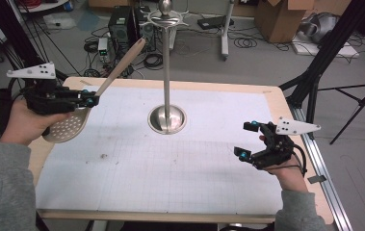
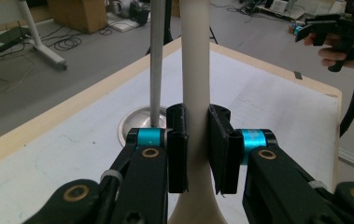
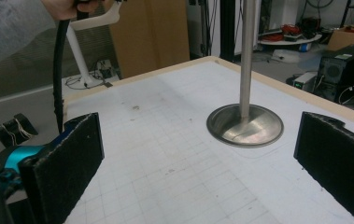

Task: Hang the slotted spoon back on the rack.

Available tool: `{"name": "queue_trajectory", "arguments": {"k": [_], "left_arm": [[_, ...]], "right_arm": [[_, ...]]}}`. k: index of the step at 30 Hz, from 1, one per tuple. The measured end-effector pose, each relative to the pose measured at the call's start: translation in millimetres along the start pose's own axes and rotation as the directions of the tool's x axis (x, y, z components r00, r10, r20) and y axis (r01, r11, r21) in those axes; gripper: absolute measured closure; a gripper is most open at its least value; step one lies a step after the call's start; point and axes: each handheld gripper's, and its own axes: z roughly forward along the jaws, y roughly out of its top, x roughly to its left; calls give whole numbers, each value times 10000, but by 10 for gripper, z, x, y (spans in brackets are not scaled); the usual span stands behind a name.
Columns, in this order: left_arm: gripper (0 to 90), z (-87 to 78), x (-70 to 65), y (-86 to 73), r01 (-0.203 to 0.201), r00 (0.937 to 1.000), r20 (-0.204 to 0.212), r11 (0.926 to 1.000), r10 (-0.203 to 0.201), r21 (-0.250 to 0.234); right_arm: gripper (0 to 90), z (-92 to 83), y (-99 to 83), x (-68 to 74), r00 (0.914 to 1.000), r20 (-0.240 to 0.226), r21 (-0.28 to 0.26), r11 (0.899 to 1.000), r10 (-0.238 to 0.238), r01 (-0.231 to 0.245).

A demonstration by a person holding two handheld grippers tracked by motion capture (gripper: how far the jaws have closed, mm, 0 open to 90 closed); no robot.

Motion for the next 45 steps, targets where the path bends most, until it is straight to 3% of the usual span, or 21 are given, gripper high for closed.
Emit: {"name": "queue_trajectory", "arguments": {"k": [14,19,36,41,45], "left_arm": [[781,-88,60,91,-160,9998,113,9999,160,-49],[781,-75,44,163,-423,9990,150,9991,424,-89],[781,-111,82,244,-432,9991,22,9987,433,-274],[781,-101,111,261,-201,9998,21,9983,202,-549],[781,-70,124,261,-181,9998,33,9991,182,-385]], "right_arm": [[2,-16,8,-6,9999,-132,-56,9999,-98,97],[2,-18,1,-20,9998,-180,-41,10000,18,-19],[2,-64,-9,-33,9997,-199,-151,9998,112,-115],[2,-57,-11,-34,9998,-199,-135,9999,63,-65],[2,-79,-13,-42,9998,-210,-179,9998,60,-63]]}}
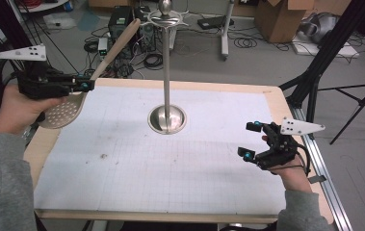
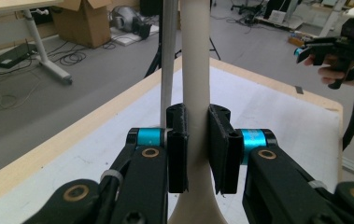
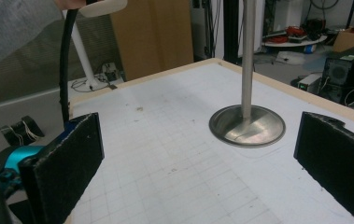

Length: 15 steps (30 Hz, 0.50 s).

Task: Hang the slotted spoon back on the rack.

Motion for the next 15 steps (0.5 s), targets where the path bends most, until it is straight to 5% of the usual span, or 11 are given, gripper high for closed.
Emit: {"name": "queue_trajectory", "arguments": {"k": [15], "left_arm": [[781,45,18,6,193,9998,21,9998,-193,-47]], "right_arm": [[2,-68,11,-6,9999,98,-182,9998,22,-20]]}}
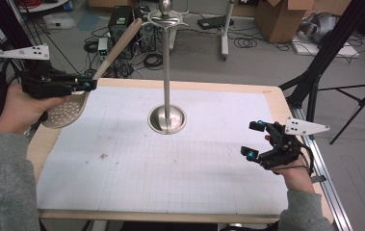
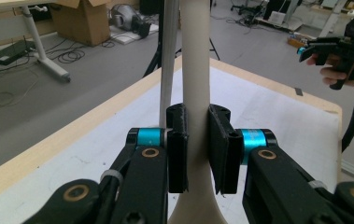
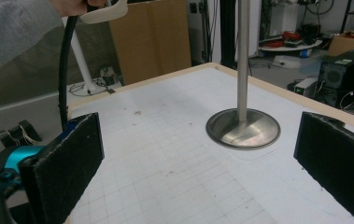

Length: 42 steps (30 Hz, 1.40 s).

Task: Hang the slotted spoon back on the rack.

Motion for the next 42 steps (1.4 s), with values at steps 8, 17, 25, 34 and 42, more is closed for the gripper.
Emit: {"name": "queue_trajectory", "arguments": {"k": [8,17,25,34,42], "left_arm": [[781,41,12,-7,36,9999,-103,9999,-35,145],[781,95,7,-8,44,10000,-56,9999,-43,160],[781,152,4,-5,26,10000,-73,9997,-24,227],[781,281,-11,-22,14,9999,-148,9989,-7,468],[782,369,-14,-37,-46,9997,-255,9978,63,657]], "right_arm": [[2,-18,2,0,10000,11,-15,10000,29,-29],[2,-13,3,-1,10000,-1,-21,10000,-15,15],[2,-8,4,6,10000,-18,14,10000,21,-21],[2,-15,5,7,10000,15,-29,10000,49,-49],[2,-17,23,22,10000,-37,-65,10000,-56,56]]}}
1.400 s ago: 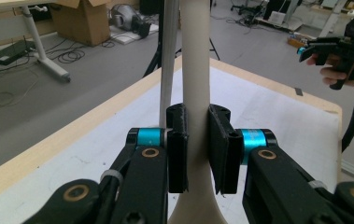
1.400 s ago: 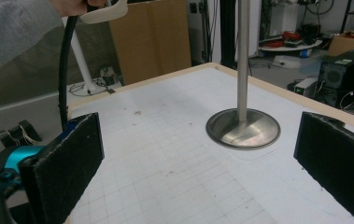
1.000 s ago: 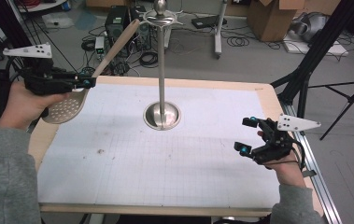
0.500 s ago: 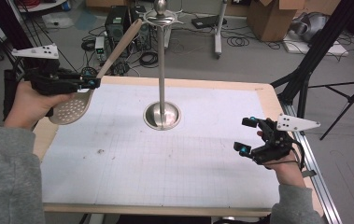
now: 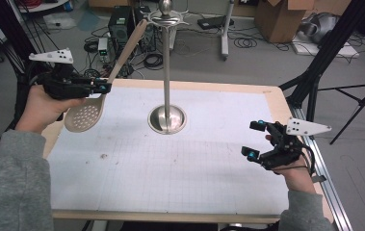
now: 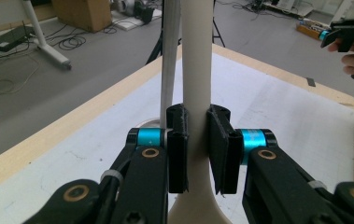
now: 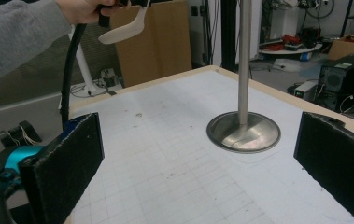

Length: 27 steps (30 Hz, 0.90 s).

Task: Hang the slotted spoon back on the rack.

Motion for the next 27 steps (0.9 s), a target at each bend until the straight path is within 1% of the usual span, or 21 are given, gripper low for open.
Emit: {"name": "queue_trajectory", "arguments": {"k": [5,8,10,16,18,20,27], "left_arm": [[782,53,-7,4,-5,10000,-77,10000,5,66],[782,94,-16,18,7,9999,-156,9998,-4,191],[782,125,-19,19,-18,9998,-181,9996,23,268],[781,221,-34,25,-85,9995,-291,9988,99,478],[781,254,-45,31,-74,9992,-379,9988,93,491],[781,290,-59,37,-49,9995,-315,9989,64,464],[781,391,-66,43,-80,9989,-466,9983,107,582]], "right_arm": [[2,5,-2,-4,10000,-12,25,10000,-46,46],[2,11,0,0,10000,-41,25,10000,-14,14],[2,14,5,3,9999,-134,-85,10000,28,-29],[2,0,11,9,9999,-125,-78,10000,61,-62],[2,-1,11,3,9999,-111,-119,9999,-15,14],[2,-1,9,3,9999,-123,-71,10000,34,-35],[2,0,10,7,9999,-139,-76,10000,36,-37]]}}
